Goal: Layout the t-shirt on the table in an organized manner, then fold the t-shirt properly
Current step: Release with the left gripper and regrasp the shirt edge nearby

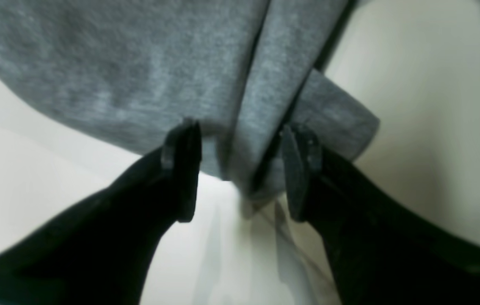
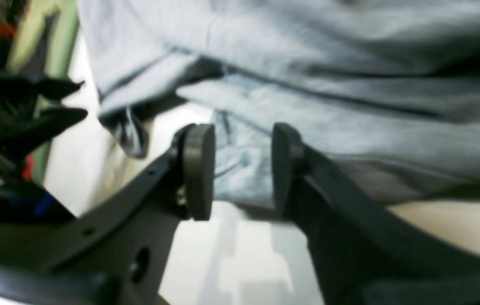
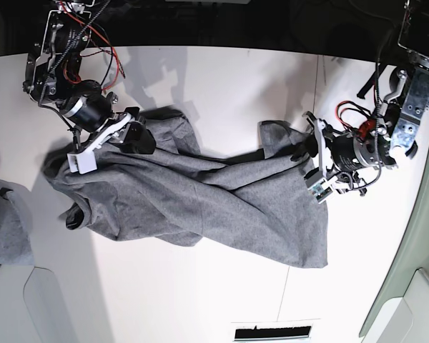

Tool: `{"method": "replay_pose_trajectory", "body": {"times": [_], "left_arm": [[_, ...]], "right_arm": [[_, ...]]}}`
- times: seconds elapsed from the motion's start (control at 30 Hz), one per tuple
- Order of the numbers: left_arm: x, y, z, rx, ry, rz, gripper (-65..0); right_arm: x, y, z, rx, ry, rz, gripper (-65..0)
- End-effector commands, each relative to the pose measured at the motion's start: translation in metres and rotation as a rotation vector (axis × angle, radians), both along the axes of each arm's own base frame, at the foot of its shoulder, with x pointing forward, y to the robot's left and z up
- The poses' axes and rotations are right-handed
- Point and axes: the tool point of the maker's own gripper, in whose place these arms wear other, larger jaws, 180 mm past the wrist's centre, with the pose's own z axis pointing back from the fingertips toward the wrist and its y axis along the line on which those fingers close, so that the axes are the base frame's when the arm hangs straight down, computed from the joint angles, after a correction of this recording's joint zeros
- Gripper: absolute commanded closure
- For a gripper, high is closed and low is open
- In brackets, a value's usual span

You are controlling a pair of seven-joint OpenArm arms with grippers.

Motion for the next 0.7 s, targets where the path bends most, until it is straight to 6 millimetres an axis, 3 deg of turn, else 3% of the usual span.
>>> {"method": "replay_pose_trajectory", "body": {"times": [0.0, 0.17, 0.5, 0.53, 0.67], "left_arm": [[0.012, 0.001, 0.012, 0.001, -0.058, 0.014, -32.9], [0.009, -0.005, 0.004, 0.007, -0.071, 0.034, -32.9], [0.007, -0.001, -0.017, 0.003, -0.081, 0.032, -32.5], [0.006, 0.001, -0.021, 0.008, -0.075, 0.033, -29.5], [0.001, 0.009, -0.033, 0.037, -0.04, 0.031, -5.8]], "right_arm": [[0.008, 0.004, 0.008, -0.003, -0.035, 0.001, -22.7], [0.0, 0.024, -0.002, -0.029, 0.002, 0.044, -22.8], [0.007, 0.026, -0.005, -0.044, -0.034, 0.01, -22.8], [0.007, 0.028, -0.006, -0.043, -0.034, 0.006, -22.8], [0.012, 0.041, -0.023, -0.021, -0.007, -0.004, -22.7]]}}
